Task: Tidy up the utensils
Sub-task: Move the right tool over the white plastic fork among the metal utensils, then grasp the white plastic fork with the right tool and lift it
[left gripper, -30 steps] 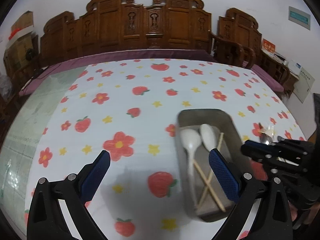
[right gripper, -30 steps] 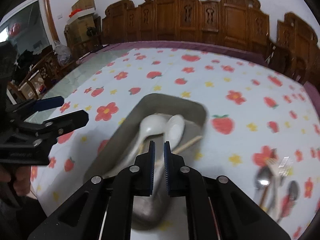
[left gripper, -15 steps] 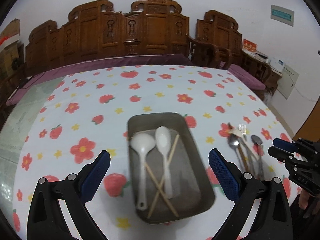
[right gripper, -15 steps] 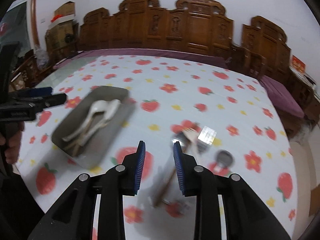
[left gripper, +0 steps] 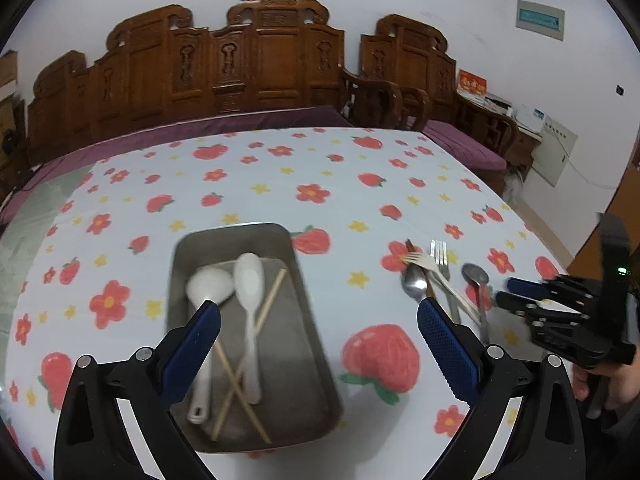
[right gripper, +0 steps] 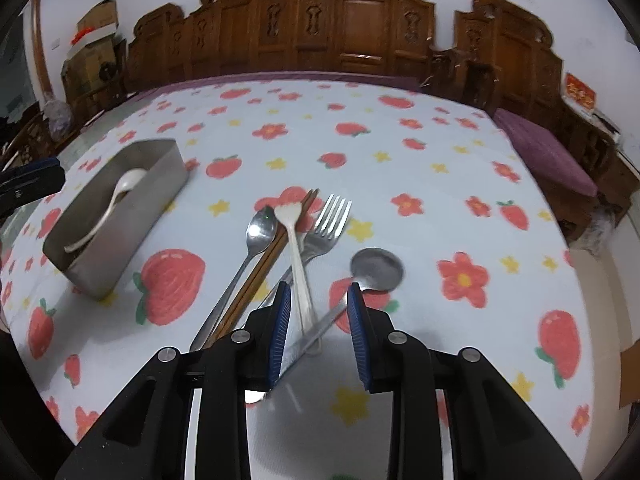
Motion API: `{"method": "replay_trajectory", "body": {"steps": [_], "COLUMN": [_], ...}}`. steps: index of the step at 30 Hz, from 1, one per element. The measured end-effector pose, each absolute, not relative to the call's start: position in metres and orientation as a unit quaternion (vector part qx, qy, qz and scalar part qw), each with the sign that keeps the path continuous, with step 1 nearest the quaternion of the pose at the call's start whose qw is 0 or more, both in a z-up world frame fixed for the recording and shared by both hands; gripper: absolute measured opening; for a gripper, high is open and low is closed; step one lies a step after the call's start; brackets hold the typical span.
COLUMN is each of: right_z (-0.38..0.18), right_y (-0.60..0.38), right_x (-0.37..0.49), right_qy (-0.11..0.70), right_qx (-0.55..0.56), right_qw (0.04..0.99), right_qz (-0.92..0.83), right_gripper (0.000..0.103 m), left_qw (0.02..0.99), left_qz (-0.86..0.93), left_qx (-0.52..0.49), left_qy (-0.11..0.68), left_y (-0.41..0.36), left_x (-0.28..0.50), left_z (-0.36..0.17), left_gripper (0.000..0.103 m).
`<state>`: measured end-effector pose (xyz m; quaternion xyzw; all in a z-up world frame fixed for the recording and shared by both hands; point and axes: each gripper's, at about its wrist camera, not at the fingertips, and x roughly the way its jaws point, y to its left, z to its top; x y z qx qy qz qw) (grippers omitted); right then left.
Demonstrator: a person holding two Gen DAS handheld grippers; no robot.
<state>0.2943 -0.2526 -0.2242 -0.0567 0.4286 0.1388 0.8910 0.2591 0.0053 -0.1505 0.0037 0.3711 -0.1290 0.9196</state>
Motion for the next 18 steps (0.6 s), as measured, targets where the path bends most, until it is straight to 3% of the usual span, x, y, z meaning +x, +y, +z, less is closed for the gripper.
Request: {"method": "replay_trajectory", "body": {"steps": [3, 6, 18], "right_z": [-0.234, -0.241, -0.255], "right_y": [-0.245, -0.242, -0.243], "right_x": [0.307, 0.319, 0.329], "right_qy": [0.434, 0.441, 0.469], "right_qx": [-0.062, -0.054, -0.04], "right_qw": [0.886, 0.881, 0.867], "right_qz": [0.152, 0.165, 0.164], "right_gripper": [0.031, 0.023, 0.018], "left_qw": [0.915, 0.912, 0.902], "left_qz": [-0.141, -0.146, -0.163], "left_qx": [0.013, 0.025, 0.05], "left_qy": [0.379, 0.383, 0.397], "left_y": [-0.007, -0.018, -0.046], "left_x": [0.257, 0.255, 0.249], "left_z": [-0.157, -0.162, -0.18], "left_gripper": [0.095, 0.095, 0.095]}}
